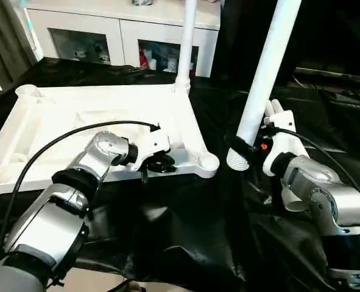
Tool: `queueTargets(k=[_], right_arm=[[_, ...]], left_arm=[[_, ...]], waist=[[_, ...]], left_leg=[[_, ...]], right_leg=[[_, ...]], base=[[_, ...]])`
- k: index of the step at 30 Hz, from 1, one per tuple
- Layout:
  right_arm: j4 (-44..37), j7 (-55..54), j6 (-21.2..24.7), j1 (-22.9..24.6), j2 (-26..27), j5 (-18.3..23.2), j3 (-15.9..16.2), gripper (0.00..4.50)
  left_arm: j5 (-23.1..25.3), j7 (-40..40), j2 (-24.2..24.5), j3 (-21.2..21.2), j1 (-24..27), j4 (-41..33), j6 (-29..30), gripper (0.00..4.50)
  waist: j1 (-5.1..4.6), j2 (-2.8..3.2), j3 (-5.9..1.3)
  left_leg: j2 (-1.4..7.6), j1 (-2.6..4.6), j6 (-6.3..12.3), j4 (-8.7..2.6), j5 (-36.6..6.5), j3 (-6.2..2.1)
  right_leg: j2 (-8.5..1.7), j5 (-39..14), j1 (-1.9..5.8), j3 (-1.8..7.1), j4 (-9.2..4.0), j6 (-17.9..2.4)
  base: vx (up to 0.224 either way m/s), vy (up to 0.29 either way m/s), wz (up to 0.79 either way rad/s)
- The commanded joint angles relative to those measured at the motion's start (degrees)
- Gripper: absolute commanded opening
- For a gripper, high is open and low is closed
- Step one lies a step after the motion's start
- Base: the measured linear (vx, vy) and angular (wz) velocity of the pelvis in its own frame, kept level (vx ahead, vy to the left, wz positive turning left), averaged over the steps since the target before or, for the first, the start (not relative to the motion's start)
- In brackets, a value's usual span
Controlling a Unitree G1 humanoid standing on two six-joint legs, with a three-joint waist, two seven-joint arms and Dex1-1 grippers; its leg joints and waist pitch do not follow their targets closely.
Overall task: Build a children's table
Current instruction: Insert table leg to table base
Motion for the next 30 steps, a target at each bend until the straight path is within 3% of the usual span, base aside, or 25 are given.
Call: queueTargets(k=[1, 5, 14, 16, 18, 22, 23, 24, 25, 27, 28, 30], right_arm=[[-1.6, 0.2, 0.9, 0.3, -0.8, -0.4, -0.2, 1.93], [-1.6, 0.2, 1.0, 0.3, -0.9, -0.4, -0.1, 1.93], [-1.4, 0.4, 1.1, 0.0, -0.8, -0.4, 0.1, 1.93], [-1.7, 0.5, 1.3, 0.0, -0.8, -0.3, 0.1, 1.93], [-1.8, 0.6, 1.4, 0.0, -0.7, -0.1, 0.0, 1.93], [-3.6, 1.9, 2.9, 0.7, -1.2, 2.2, -1.1, 1.93], [-4.1, 2.6, 3.0, 1.1, -1.6, 2.5, -1.1, 1.93], [-4.1, 2.7, 3.1, 1.2, -1.7, 2.6, -1.2, 1.93], [-4.1, 2.7, 3.1, 1.2, -1.7, 2.6, -1.2, 1.93], [-3.8, 3.2, 3.0, 1.4, -2.0, 2.6, -1.3, 1.93], [-3.7, 3.3, 2.9, 1.4, -2.0, 2.6, -1.2, 1.93], [-3.4, 3.3, 2.9, 1.3, -2.0, 2.5, -1.1, 1.93]], left_arm=[[1.0, -1.1, 0.0, 0.5, -1.7, 1.5, -0.7, 0.29], [1.9, -1.4, 0.1, 0.3, -2.1, 3.1, -1.3, 0.03], [4.7, -1.0, 0.6, 0.1, -2.2, 5.3, -2.6, 0.00], [5.1, -1.5, 0.8, 0.1, -1.9, 5.2, -2.9, 0.00], [5.0, -1.9, 0.8, 0.2, -1.7, 4.9, -2.8, 0.00], [2.4, -5.8, 0.7, 1.8, 0.9, -2.0, 2.7, 0.00], [1.3, -6.2, 1.1, 1.9, 3.4, -8.3, 6.3, 0.00], [1.1, -6.3, 1.2, 1.9, 4.2, -10.4, 7.6, 0.00], [1.1, -6.3, 1.2, 1.9, 4.2, -10.4, 7.6, 0.00], [-0.6, -5.8, 2.1, 1.5, 9.9, -24.7, 15.4, 0.00], [-0.6, -5.5, 2.3, 1.4, 11.0, -27.5, 17.0, 0.00], [-0.7, -5.2, 2.3, 1.3, 11.8, -29.3, 17.8, 0.00]], waist=[[0.07, 0.69, -4.45], [0.08, 0.69, -4.43], [-0.09, 0.64, -4.30], [-0.07, 1.02, -4.33], [-0.20, 0.81, -4.30], [-0.19, 0.98, -4.42], [-0.21, 0.77, -4.40], [-0.15, 0.96, -4.54], [-0.28, 0.97, -4.43], [-0.26, 0.84, -4.51], [-0.36, 1.00, -4.37], [-0.30, 0.81, -4.33]], left_leg=[[1.41, 0.96, -1.62, -3.85, -11.8, -0.47], [1.43, 1.02, -1.64, -3.92, -12.2, -0.52], [1.41, 1.02, -1.67, -3.97, -13.1, -0.58], [1.42, 1.08, -1.70, -3.98, -13.3, -0.64], [1.44, 1.06, -1.66, -4.01, -13.4, -0.62], [1.66, 1.04, -1.39, -3.95, -12.5, -0.61], [1.59, 1.00, -1.20, -3.94, -12.3, -0.54], [2.12, 1.01, -1.42, -4.08, -11.9, -0.77], [1.71, 0.93, -1.15, -3.91, -11.7, -0.48], [2.26, 0.94, -1.38, -4.06, -11.6, -0.68], [2.02, 0.96, -1.11, -3.98, -11.4, -0.43], [1.86, 1.03, -1.00, -3.92, -11.8, -0.31]], right_leg=[[-4.98, -11.4, 3.44, 2.89, -4.03, -10.4], [-4.99, -12.4, 3.43, 2.87, -4.13, -10.0], [-5.04, -14.3, 3.41, 2.84, -4.40, -9.7], [-5.08, -14.6, 3.36, 2.84, -4.38, -9.8], [-4.97, -14.1, 3.36, 2.82, -4.43, -9.9], [-5.09, -11.4, 3.45, 2.89, -3.95, -11.3], [-4.98, -11.1, 3.40, 2.88, -3.98, -11.4], [-5.33, -9.2, 3.54, 2.91, -3.32, -12.3], [-4.99, -9.1, 3.35, 2.85, -3.66, -12.3], [-5.42, -8.3, 3.56, 2.92, -3.09, -12.9], [-5.10, -8.6, 3.18, 2.89, -3.45, -12.7], [-5.00, -9.8, 3.20, 2.93, -3.54, -12.4]], base=[[0.000, 0.000, 0.00], [0.000, 0.000, 0.00], [0.000, 0.000, 0.00], [0.000, 0.000, 0.00], [0.000, 0.000, 0.00], [0.000, 0.000, 0.00], [0.000, 0.000, 0.00], [0.000, 0.000, 0.00], [0.000, 0.000, 0.00], [0.000, 0.000, 0.00], [0.000, 0.000, 0.00], [0.000, 0.000, 0.00]])
